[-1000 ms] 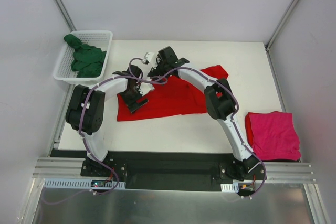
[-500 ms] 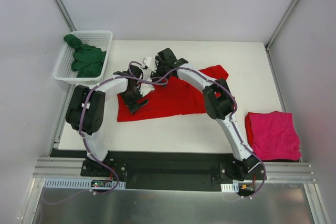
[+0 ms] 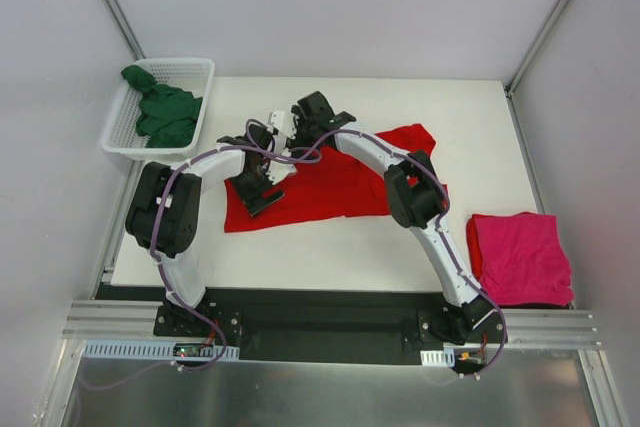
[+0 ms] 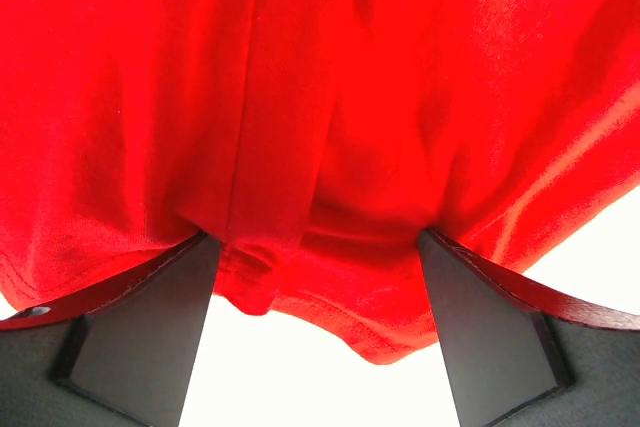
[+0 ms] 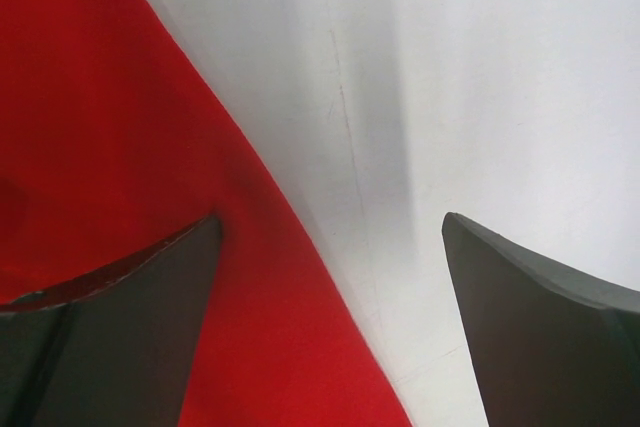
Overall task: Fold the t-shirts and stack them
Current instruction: Fold the other side of the tshirt into a rectangle
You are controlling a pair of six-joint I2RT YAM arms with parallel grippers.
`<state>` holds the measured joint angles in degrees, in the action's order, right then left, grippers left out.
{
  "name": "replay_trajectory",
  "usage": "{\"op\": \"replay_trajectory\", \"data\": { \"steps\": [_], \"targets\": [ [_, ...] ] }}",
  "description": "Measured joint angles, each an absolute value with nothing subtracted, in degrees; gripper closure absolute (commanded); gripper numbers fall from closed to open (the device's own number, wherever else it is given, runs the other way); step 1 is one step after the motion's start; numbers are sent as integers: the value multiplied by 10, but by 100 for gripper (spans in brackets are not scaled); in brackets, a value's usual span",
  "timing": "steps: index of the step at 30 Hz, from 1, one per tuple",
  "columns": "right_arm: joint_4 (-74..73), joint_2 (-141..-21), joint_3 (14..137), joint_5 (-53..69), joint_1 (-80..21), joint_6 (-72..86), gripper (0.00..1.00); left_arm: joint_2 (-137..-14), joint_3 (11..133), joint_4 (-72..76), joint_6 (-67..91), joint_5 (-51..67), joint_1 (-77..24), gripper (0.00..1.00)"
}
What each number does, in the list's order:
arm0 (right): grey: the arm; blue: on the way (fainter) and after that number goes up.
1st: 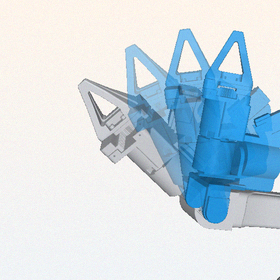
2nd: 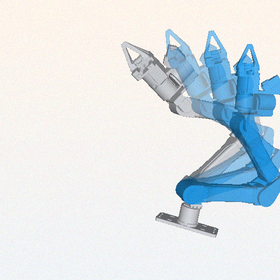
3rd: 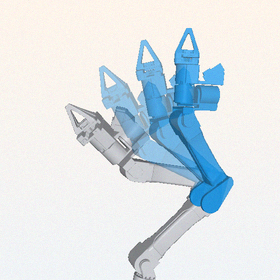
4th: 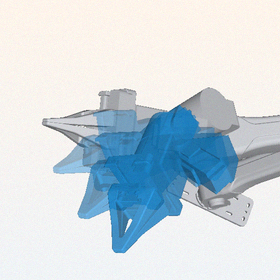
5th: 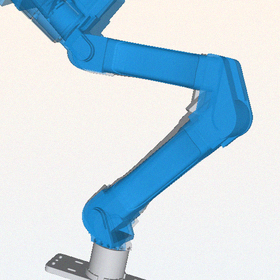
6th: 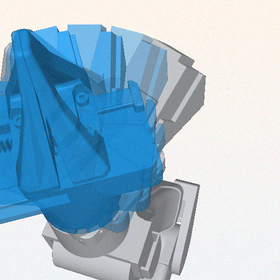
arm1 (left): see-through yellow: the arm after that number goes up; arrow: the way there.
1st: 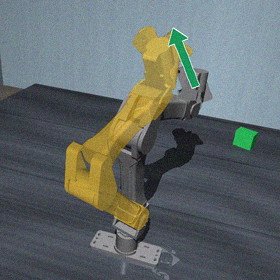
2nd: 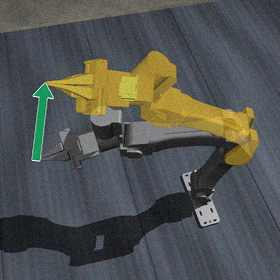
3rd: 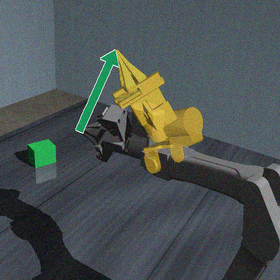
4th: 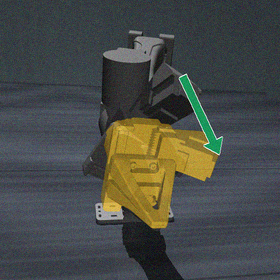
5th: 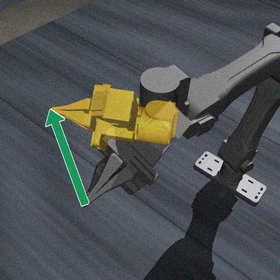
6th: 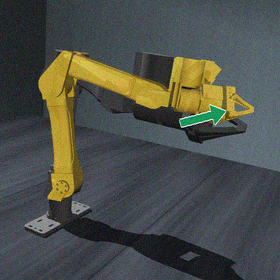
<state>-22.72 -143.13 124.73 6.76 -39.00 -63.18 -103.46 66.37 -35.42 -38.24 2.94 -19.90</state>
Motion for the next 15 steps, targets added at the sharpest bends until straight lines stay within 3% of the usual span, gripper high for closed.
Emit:
{"op": "replay_trajectory", "data": {
  "steps": [15],
  "targets": [
    [-256,-1426,1251,60,-392,-620,4,-1035,665,-355,-387,27,-200,18]
  ]
}}
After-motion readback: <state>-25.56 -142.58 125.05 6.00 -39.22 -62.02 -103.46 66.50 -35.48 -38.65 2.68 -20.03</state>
